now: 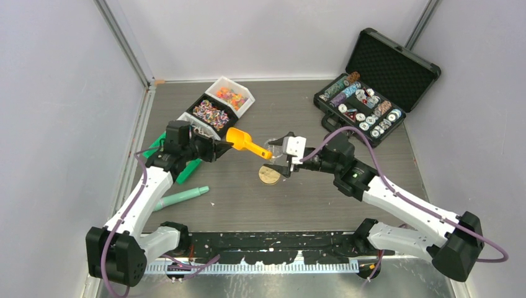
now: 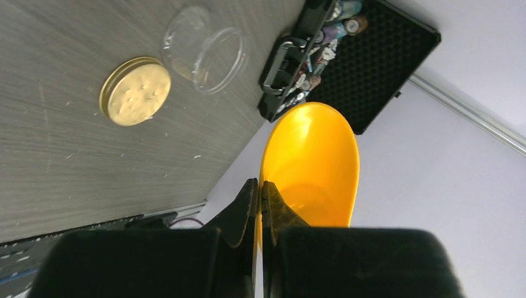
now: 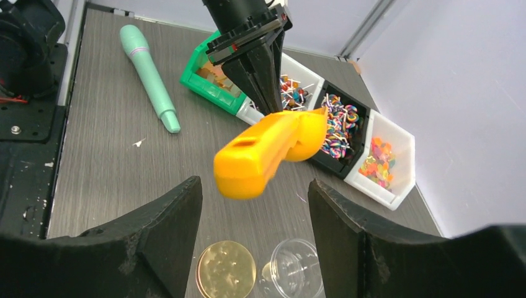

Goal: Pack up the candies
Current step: Pick up the spatula from the center of the board.

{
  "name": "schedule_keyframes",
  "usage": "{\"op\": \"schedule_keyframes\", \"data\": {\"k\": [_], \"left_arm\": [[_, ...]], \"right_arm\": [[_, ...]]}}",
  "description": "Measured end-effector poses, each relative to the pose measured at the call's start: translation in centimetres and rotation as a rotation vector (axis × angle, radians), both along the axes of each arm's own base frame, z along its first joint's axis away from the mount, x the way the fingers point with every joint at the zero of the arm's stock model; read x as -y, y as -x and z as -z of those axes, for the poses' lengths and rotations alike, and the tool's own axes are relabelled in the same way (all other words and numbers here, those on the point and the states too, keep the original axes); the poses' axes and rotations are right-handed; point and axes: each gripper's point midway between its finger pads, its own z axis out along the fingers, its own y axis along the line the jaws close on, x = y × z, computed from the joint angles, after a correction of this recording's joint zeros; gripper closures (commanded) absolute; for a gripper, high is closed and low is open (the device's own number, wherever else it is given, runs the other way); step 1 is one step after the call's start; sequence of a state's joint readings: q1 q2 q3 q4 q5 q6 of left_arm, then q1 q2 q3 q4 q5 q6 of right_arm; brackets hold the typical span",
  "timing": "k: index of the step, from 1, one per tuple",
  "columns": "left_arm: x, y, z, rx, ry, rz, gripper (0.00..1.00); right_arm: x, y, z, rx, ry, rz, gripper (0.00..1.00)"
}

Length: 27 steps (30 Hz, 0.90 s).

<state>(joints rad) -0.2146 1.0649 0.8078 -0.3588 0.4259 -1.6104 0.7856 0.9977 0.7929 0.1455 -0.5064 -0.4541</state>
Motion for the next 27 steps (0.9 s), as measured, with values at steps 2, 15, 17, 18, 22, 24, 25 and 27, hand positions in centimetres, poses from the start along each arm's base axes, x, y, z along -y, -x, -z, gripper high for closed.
{"op": "schedule_keyframes", "data": {"k": [2, 15, 17, 18, 22, 24, 25, 27], "left_arm": [[-0.1, 0.5, 0.7, -0.039, -0.008, 0.000, 1.00], [-0.4, 1.4, 2.1, -0.115, -0.029, -0.006, 1.00], [-0.4, 1.5, 2.2, -0.121, -0.031, -0.006, 1.00], [-0.4, 1.5, 2.3, -0.123, -0.032, -0.006, 1.00], [-0.5, 1.7, 2.5, -0.131, -0.038, -0.002, 1.00], [-0.5, 2.1, 2.9, -0.152, -0.045, 0.005, 1.00], [-0.5, 2.2, 2.9, -0.158, -0.045, 0.006, 1.00], [-0.6, 2.2, 3.0, -0.157, -0.048, 0.003, 1.00]], "right_arm": [[-0.8, 0.0, 0.5, 0.018, 0.017, -0.014, 0.34], [-4.3, 0.1, 1.8, 0.113, 0.094, -0.051, 0.44], [-4.6, 0.0, 1.9, 0.128, 0.106, -0.047, 0.48], [-4.7, -0.1, 1.9, 0.133, 0.108, -0.043, 0.51], [-4.9, -0.4, 1.7, 0.158, 0.114, -0.022, 0.76], [-4.8, -1.1, 0.9, 0.192, 0.099, 0.016, 0.89], [-4.7, -1.2, 0.9, 0.189, 0.096, 0.022, 0.95], [-4.9, -1.2, 1.0, 0.192, 0.100, 0.023, 0.99]]}}
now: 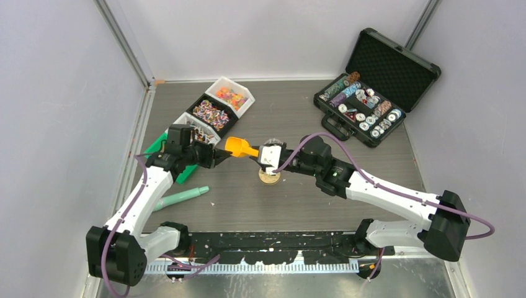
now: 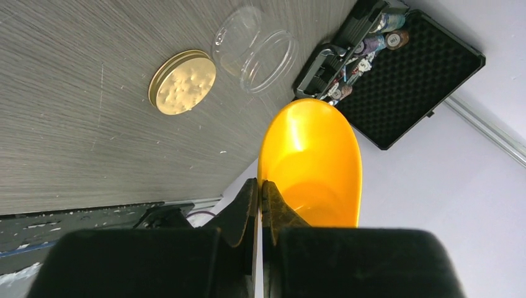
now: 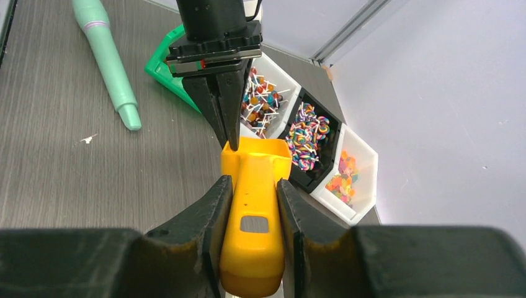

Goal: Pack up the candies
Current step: Pick up the spatula from the center of the board, then scoop the fake candies from the storage box.

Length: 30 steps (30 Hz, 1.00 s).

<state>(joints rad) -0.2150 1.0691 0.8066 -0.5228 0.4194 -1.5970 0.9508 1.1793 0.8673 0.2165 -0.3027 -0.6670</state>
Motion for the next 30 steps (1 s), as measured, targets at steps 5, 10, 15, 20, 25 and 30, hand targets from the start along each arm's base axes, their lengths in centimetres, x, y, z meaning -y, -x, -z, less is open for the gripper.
{"op": "schedule_keyframes", "data": {"k": [5, 10, 15, 20, 25, 30], "left_arm": [[-0.3, 0.1, 0.3, 0.007, -0.032, 0.007, 0.58], [-1.1, -0.3, -0.2, 0.077, -0.107, 0.014, 0.18], [-1.7, -0.8, -1.3, 0.159, -0.169, 0.027, 0.00], [-3.0, -1.2, -1.4, 0.233, -0.289, 0.057, 0.00], [-5.5, -2.5, -2.9, 0.347, -0.488, 0.100, 0.05], [-9.2, -5.8, -6.6, 0.443, -0.765, 0.066, 0.07]], "right_arm": [[-0.2, 0.1, 0.2, -0.014, 0.000, 0.003, 1.00], [0.0, -0.2, 0.2, -0.045, -0.014, 0.036, 1.00], [0.5, -1.4, 0.1, -0.073, -0.037, 0.124, 1.00], [1.0, -3.7, 0.9, -0.118, -0.057, 0.234, 1.00], [2.0, -8.0, 1.9, -0.196, -0.099, 0.341, 1.00], [3.8, -13.4, 2.8, -0.253, -0.133, 0.437, 1.00]]}}
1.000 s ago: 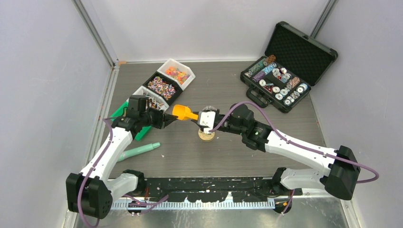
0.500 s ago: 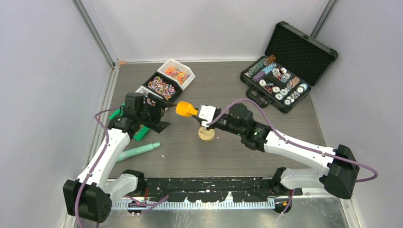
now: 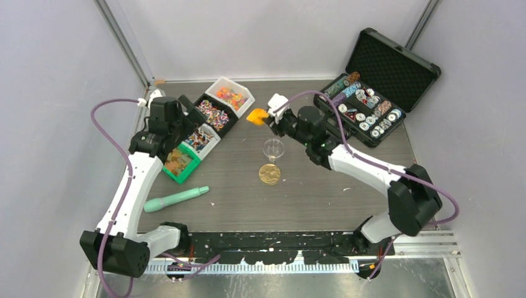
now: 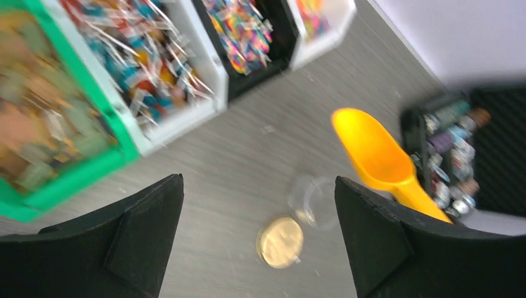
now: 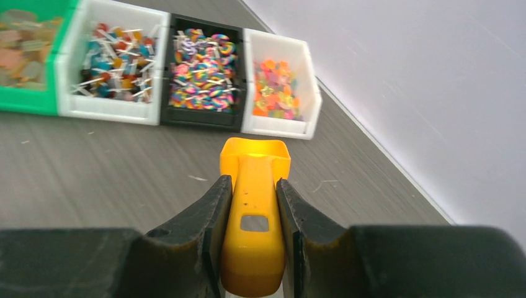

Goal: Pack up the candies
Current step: Scoop the fake candies from the storage box.

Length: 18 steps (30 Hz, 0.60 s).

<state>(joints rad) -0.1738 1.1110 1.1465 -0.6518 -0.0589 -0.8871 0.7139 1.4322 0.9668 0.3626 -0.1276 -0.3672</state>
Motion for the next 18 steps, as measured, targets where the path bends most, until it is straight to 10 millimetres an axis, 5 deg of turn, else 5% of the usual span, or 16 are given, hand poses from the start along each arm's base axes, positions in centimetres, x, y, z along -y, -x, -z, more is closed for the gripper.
{"op": "schedule_keyframes", "data": {"k": [3, 10, 18], "left_arm": [[-3.3, -1.2, -0.2, 0.009, -0.153, -0.093, 0.09], [-9.4, -1.6, 3.8, -0.127, -0.262, -0.267, 0.22], [-10.8, -2.6, 8.5, -0.256, -0.242, -0.304, 0.32]], "right_arm": [[0.4, -3.2, 0.4, -0.009, -0.001, 0.040, 0.99], [-1.1, -8.8, 1.3, -0.019, -0.006, 0.033, 1.00], [-3.8, -12.9, 1.4, -0.022, -0.016, -0.034, 1.00]]}}
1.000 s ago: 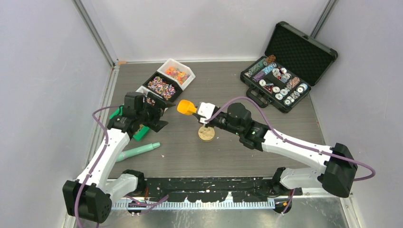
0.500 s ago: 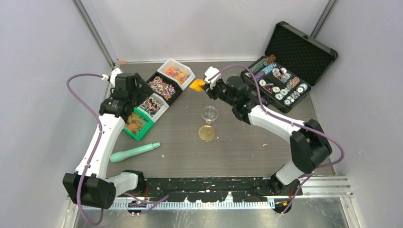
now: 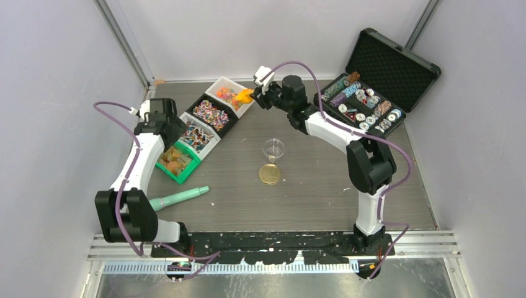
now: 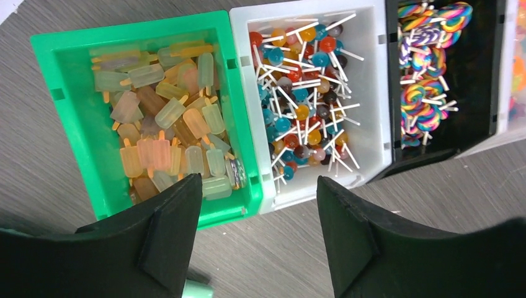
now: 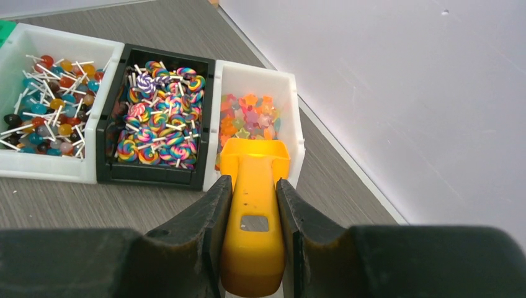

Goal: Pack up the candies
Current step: Scoop the fake candies from the storage box.

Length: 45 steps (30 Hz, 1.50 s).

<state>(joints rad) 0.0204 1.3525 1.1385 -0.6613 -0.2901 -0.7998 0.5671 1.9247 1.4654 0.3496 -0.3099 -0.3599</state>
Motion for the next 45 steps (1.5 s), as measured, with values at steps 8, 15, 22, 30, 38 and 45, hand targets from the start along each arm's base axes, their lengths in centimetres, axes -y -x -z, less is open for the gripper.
{"op": "schedule_keyframes", "data": {"k": [8, 15, 22, 30, 38, 45], "left_arm": [[0.0, -0.5, 3.8, -0.073, 0.020, -0.001, 0.42], [0.8, -1.4, 5.7, -0.088, 0.062, 0.024, 0.55], [0.7, -1.2, 6.9, -0.113, 0.072, 0.025, 0.58], [0.9, -1.2, 7.5, -0.129, 0.083, 0.032, 0.69], [0.9, -1.1, 7.5, -0.129, 0.084, 0.031, 0.73], [0.9, -1.1, 7.5, -0.129, 0.084, 0.032, 0.76]], "right_arm": [[-1.5, -1.5, 0.2, 0.004, 0.017, -0.044, 1.00], [-2.2, -2.6, 2.6, -0.035, 0.054, -0.062, 1.00], [-2.1, -2.6, 4.2, -0.053, 0.120, -0.082, 1.00], [-1.8, -2.7, 4.3, -0.022, 0.206, -0.098, 1.00], [-2.4, -3.4, 4.8, -0.002, 0.282, -0.109, 1.00], [-3.6, -3.7, 5.4, -0.003, 0.335, -0.119, 1.00]]}}
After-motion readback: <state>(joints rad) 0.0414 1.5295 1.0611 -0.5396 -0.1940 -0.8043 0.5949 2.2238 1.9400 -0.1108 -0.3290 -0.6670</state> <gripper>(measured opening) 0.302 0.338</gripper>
